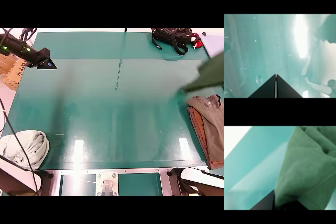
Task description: Fold the shirts.
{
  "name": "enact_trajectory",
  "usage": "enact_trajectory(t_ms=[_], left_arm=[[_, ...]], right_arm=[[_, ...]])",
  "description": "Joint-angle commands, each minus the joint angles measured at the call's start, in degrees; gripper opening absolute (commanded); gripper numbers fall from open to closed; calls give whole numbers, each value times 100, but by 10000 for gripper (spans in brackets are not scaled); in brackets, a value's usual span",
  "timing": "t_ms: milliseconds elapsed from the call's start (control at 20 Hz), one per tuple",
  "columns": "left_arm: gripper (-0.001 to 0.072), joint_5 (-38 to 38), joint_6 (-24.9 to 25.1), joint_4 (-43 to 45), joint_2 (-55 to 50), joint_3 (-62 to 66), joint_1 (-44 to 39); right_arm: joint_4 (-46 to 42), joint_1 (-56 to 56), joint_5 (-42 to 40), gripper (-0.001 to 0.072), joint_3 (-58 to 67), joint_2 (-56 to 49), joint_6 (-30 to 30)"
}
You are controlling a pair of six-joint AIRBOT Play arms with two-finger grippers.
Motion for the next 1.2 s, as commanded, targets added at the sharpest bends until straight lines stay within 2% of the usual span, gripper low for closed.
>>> enact_trajectory(t_ms=[0,100,200,500,550,600,650,700,800,900,950,1000,1150], left_arm=[[27,0,4,-17,4,-2,0],[26,-4,9,-24,4,-2,-17],[27,-48,9,-50,4,-2,-22],[26,-136,15,-48,0,-236,-22],[27,-140,13,-48,0,-238,-22],[26,-138,13,-57,0,-238,-22],[26,-140,13,-74,0,-238,-22],[26,-140,15,-136,0,-238,-22],[25,-136,140,-522,20,-238,-22],[25,-33,170,-826,175,-238,-22],[25,4,232,-822,343,-238,-22],[25,-9,306,-754,509,-240,-22],[25,7,317,-407,1244,-608,-22]], right_arm=[[-1620,-1132,870,15,-286,437,1001],[-2315,-1473,1003,16,-901,855,1375],[-2691,-1808,1005,17,-1707,1250,1473],[-3936,-2411,870,18,-3895,1565,1290],[-4179,-2413,828,55,-4063,1561,1274],[-4258,-2413,837,395,-4133,1528,1272],[-4247,-2402,918,681,-4105,1502,1202],[-4166,-2367,966,682,-3978,1502,1104],[-3842,-2076,966,680,-3416,1502,1108],[-3296,-1445,811,648,-2680,1502,1126],[-3075,-1069,702,374,-2365,1502,1113],[-2881,-649,592,23,-2107,1504,1034],[-2597,798,509,18,-1759,1528,964]])
